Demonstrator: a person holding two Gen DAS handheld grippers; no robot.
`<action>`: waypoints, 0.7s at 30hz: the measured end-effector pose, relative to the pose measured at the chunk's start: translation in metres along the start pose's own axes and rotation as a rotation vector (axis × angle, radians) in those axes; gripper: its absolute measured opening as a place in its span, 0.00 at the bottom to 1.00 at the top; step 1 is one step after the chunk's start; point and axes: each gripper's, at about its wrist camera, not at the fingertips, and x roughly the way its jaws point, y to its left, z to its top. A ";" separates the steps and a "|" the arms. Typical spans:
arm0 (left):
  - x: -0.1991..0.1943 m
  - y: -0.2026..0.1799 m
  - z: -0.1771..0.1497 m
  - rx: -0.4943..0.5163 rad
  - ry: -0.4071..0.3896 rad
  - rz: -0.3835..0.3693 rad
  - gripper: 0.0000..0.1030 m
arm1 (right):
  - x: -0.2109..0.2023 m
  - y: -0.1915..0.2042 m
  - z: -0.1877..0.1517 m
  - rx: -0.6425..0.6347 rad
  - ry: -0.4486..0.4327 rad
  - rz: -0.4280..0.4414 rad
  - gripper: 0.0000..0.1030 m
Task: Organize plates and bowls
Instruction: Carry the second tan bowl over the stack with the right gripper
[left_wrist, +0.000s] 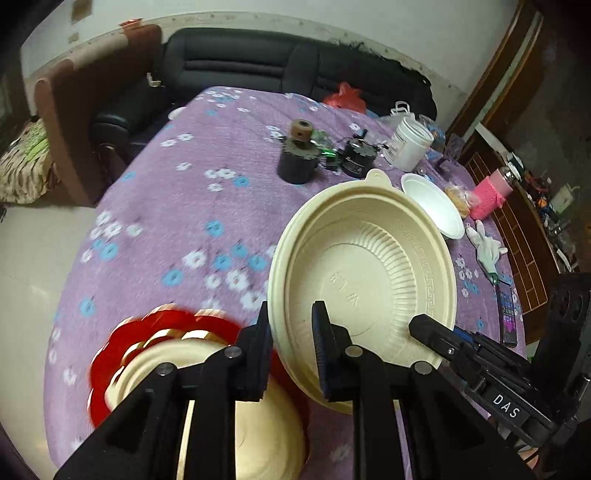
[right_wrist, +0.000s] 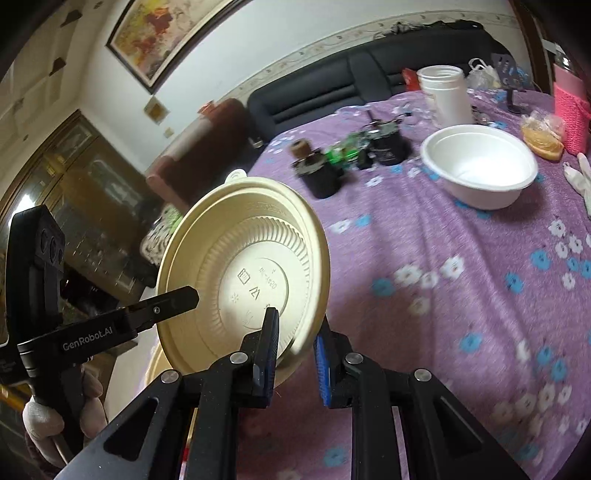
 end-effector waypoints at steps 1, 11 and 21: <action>-0.008 0.005 -0.007 -0.008 -0.014 0.009 0.18 | -0.001 0.007 -0.005 -0.012 0.004 0.008 0.20; -0.050 0.053 -0.053 -0.112 -0.085 0.006 0.19 | 0.008 0.061 -0.035 -0.096 0.041 0.064 0.20; -0.085 0.065 -0.070 -0.137 -0.176 -0.013 0.25 | 0.000 0.090 -0.041 -0.162 0.013 0.076 0.20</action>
